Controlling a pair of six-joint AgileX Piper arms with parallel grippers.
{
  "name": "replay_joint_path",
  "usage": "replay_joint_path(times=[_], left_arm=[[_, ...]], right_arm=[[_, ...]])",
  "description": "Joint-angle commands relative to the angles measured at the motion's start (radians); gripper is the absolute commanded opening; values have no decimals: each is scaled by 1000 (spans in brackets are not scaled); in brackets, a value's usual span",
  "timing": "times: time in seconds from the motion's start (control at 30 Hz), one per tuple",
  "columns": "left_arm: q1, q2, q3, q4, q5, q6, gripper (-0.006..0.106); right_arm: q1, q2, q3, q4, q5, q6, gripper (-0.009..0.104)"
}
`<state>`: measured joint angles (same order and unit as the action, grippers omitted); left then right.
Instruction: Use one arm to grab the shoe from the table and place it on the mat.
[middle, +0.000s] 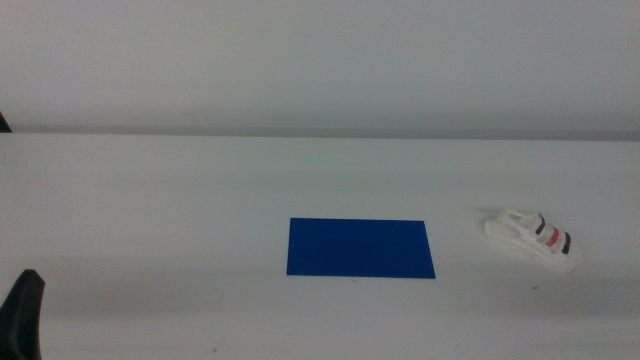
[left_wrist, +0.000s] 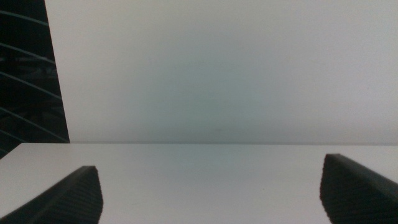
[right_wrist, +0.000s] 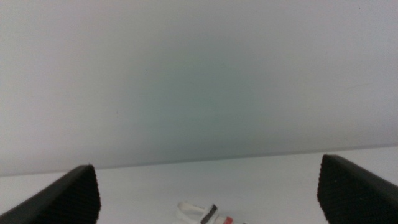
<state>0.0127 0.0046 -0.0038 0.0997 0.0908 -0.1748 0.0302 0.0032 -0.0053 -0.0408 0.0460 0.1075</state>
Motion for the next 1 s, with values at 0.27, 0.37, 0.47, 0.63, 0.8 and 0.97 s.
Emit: replay_joint_path(times=[0.27, 0.37, 0.47, 0.63, 0.8, 0.97], left_arm=[[-2, -41, 43, -2, -11, -6, 94], [-2, -41, 43, -2, -11, -6, 94], [-2, -41, 43, -2, -11, -6, 94], [-2, -41, 43, -2, -11, -6, 94], [-2, -41, 43, -2, -11, -6, 94], [-2, -41, 43, -2, -11, -6, 94]], right_arm=[[-8, 187, -199, -1, 238, -3, 93], [-8, 342, -324, 2, 391, -3, 93], [-8, 525, -471, 2, 656, -14, 93], [-8, 878, -724, -25, 1002, -33, 93], [-8, 1153, -904, -166, 1165, -36, 93], [-23, 1351, -1046, -213, 1103, -132, 93]])
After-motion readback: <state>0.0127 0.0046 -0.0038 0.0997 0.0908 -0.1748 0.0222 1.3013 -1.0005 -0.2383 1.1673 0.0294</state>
